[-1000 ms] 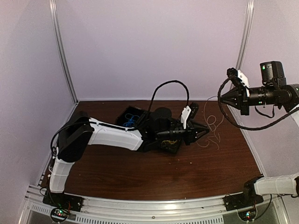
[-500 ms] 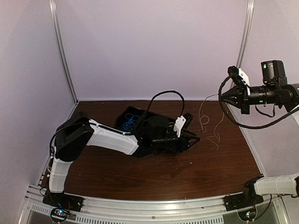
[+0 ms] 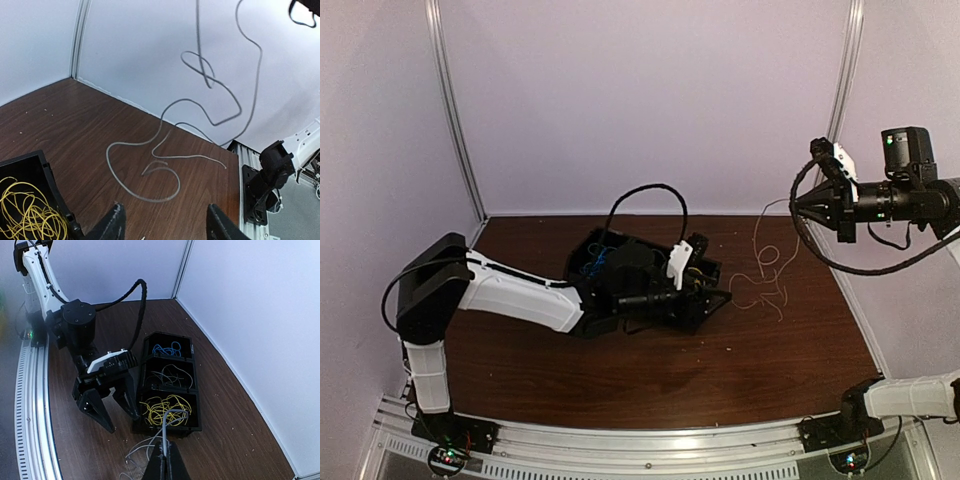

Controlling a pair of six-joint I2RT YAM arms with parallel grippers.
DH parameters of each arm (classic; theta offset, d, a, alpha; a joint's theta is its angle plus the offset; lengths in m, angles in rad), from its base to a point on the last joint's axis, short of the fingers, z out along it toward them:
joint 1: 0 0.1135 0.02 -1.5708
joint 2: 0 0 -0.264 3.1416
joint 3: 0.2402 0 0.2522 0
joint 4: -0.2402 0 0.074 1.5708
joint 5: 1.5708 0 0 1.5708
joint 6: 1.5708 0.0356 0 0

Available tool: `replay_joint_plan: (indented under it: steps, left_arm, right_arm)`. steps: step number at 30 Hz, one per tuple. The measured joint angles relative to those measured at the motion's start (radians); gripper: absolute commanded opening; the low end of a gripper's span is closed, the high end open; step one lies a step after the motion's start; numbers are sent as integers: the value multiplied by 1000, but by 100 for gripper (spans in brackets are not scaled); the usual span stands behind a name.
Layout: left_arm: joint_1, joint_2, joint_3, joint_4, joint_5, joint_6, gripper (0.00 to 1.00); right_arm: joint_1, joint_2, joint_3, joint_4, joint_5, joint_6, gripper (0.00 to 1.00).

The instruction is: Untangle the cables

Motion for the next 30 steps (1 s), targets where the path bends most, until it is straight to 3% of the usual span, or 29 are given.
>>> replay_joint_plan:
  steps: [7, 15, 28, 30]
  left_arm:
    - [5, 142, 233, -152, -51, -184, 58]
    - [29, 235, 299, -211, -23, -299, 37]
    - [32, 233, 266, -193, 37, -300, 49]
    - [33, 233, 266, -201, 35, -300, 47]
  right_arm:
    - [1, 0, 0, 0, -5, 4, 0]
    - [4, 0, 0, 0, -8, 8, 0]
    - [4, -9, -15, 1, -8, 8, 0]
    - [4, -11, -15, 1, -8, 9, 0]
